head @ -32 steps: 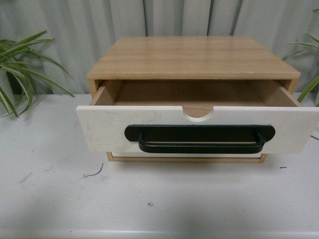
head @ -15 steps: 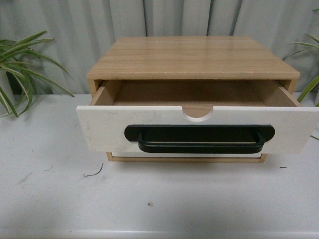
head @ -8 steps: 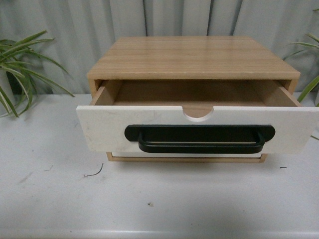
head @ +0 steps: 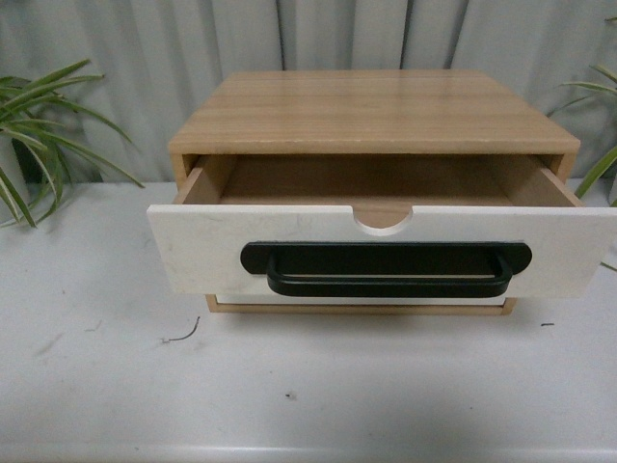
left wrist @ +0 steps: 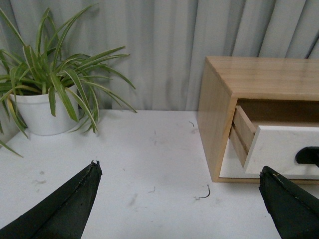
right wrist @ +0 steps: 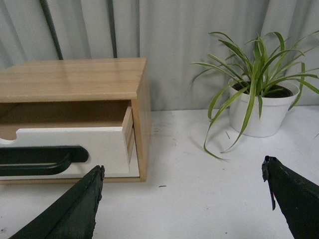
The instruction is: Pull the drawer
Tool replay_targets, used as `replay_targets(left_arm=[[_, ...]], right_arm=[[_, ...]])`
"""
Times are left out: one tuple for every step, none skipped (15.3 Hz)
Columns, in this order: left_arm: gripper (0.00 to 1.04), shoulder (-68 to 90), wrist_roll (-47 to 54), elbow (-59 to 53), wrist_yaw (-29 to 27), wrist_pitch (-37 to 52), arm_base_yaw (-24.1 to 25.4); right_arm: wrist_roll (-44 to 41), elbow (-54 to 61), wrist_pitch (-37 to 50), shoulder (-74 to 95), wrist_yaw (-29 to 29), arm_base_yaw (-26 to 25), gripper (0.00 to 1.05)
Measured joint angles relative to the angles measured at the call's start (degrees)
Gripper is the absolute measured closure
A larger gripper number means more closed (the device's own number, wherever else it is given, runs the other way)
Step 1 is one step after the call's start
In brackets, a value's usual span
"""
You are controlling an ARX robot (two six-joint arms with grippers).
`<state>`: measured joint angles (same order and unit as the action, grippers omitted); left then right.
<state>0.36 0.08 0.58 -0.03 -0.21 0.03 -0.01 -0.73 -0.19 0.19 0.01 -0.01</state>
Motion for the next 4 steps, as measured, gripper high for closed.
replay_targets(left_arm=[[0.07,0.00,0.00,0.00,0.00,0.00,0.00],[0.07,0.00,0.00,0.00,0.00,0.00,0.00],[0.07,0.00,0.00,0.00,0.00,0.00,0.00],[0.07,0.00,0.00,0.00,0.00,0.00,0.00]], right_arm=[[0.00,0.00,0.00,0.00,0.00,0.00,0.06],[0.00,0.00,0.00,0.02,0.00,0.00,0.06],[0.00,0.00,0.00,0.02,0.00,0.00,0.06],[0.00,0.00,0.00,0.00,0.00,0.00,0.06]])
